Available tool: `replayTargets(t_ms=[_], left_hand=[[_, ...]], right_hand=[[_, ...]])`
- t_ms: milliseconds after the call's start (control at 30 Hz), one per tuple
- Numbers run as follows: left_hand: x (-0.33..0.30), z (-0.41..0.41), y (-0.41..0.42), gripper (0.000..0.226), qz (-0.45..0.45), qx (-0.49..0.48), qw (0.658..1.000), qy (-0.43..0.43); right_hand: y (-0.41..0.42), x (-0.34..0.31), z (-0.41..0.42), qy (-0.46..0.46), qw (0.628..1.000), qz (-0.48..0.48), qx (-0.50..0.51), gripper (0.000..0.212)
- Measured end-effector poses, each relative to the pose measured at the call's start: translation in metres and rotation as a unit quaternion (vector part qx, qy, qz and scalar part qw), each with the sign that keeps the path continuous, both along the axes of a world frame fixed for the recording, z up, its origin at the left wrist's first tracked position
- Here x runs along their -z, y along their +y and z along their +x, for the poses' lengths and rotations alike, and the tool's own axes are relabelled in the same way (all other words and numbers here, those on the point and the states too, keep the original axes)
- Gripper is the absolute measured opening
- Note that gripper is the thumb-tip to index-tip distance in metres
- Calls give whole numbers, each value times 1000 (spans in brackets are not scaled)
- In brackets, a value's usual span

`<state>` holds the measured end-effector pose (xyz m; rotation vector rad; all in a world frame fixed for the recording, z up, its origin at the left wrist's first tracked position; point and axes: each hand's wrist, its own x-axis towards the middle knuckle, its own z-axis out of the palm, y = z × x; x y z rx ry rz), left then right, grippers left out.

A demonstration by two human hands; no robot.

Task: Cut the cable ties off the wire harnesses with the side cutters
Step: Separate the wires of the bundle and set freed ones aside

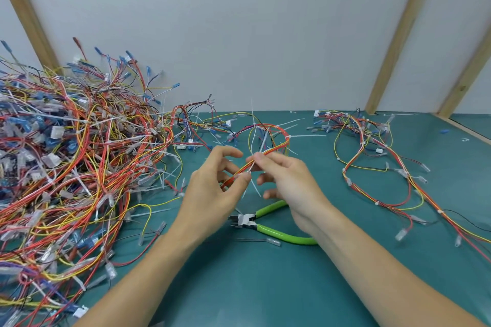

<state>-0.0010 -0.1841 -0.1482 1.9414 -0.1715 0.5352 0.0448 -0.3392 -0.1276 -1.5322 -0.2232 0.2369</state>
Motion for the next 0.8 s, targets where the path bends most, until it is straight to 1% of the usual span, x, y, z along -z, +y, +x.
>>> replayTargets(t_ms=[33,100,133,233,267,333,367,467,533,633,700,733,800], left_hand=[[1,0,1,20,29,-8,1000,-4],[1,-1,4,12,119,-43,992,-28],[0,-2,5,12,156,-55,986,-34],[1,-1,8,15,195,-53,979,-10],[2,-1,9,16,203,-54,978,7],[4,1,10,11,182,-65,981,34],[4,2,11,4,163,-70,983,43],[1,4,11,10,105,-65,991,44],[-1,2,9,11,45,-56,997,35],[-4,2,8,9,-39,-28,998,30],[-4,2,7,6,-63,4,997,32],[-4,2,7,6,-70,19,997,36],[-6,2,7,16,-96,45,993,53]], right_hand=[[-3,-2,3,15,1000,22,7,21],[-8,-5,9,36,997,65,24,21],[-11,-6,12,45,995,82,34,21],[-21,-8,22,80,985,136,65,23],[-25,-8,25,94,980,158,75,28],[-31,-8,32,117,968,201,93,40],[-32,-9,35,124,963,217,98,41],[-35,-7,37,118,964,223,87,29],[-32,-6,33,93,977,181,57,27],[-20,-4,22,6,999,44,10,26],[-12,-1,14,-57,998,-28,-14,21],[-8,1,11,-77,996,-44,-20,18],[-6,2,9,-82,996,-34,-18,16]])
